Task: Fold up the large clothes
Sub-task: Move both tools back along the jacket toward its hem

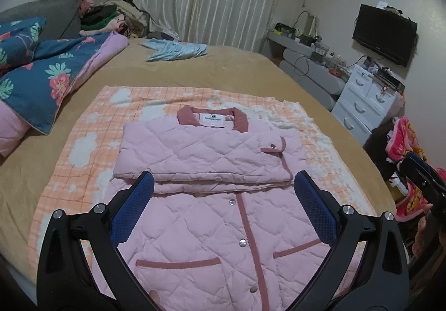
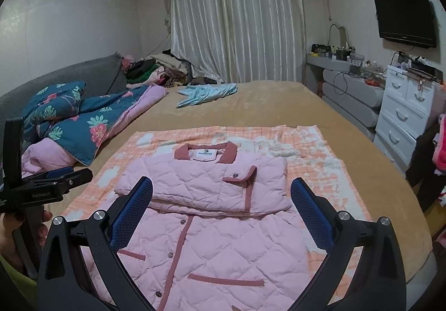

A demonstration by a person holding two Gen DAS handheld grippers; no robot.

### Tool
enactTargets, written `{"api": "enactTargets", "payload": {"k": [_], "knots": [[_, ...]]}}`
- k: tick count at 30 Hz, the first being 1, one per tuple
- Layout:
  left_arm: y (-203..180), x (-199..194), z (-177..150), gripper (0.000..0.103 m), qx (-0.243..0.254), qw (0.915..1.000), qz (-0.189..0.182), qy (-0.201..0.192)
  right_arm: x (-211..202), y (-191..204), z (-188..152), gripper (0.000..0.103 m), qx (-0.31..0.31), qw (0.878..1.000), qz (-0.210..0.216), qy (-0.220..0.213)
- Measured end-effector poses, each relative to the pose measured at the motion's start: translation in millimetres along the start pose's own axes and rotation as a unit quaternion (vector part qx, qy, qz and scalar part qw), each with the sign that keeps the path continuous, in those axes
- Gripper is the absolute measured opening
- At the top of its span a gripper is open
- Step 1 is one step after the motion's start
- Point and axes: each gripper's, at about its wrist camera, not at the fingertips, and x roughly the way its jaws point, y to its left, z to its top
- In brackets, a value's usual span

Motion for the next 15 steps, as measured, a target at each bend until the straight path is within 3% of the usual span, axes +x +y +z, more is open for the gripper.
{"api": "enactTargets", "payload": {"k": [15], "knots": [[3, -31, -24, 0.094, 0.015, 0.9997, 0.006, -0.019, -29, -4, -23, 0.099, -0.001, 1.0, 0.006, -0.01]]}}
